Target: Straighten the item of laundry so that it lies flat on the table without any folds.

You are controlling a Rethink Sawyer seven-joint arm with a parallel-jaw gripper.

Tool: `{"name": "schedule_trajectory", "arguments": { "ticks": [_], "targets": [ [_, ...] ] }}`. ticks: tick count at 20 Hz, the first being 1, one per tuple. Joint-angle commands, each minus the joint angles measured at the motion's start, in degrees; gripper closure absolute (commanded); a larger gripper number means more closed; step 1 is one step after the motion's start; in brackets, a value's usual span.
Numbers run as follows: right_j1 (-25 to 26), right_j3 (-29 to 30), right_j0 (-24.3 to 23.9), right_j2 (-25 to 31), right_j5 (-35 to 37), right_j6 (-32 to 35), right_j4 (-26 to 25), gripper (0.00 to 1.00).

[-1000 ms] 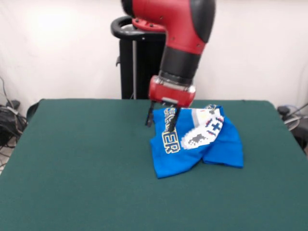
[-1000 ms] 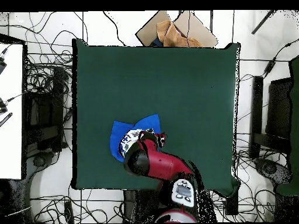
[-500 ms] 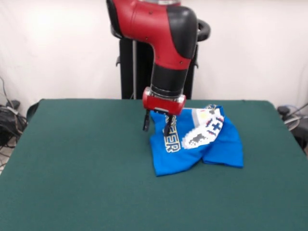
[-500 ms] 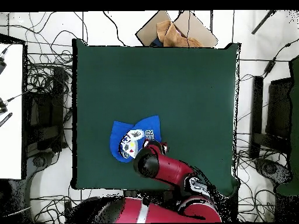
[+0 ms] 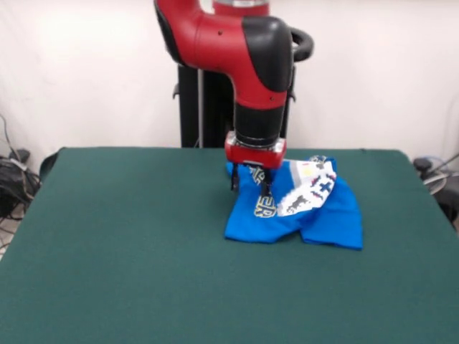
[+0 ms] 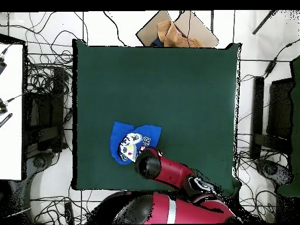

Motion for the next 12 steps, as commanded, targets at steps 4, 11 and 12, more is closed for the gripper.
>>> {"name": "schedule_trajectory", "arguments": {
  "ticks": [4,11,12],
  "targets": [
    [1.94,-1.37,1.08,5.41,-0.21,10.38,-0.13,1.00],
    [-3.89,-2.46,5.61,-5.11,-4.51,9.30,-0.92,1.00],
    [-4.57,-2.97,5.69,-6.33,-4.55,8.30,-1.65,1.00]
  ]
}}
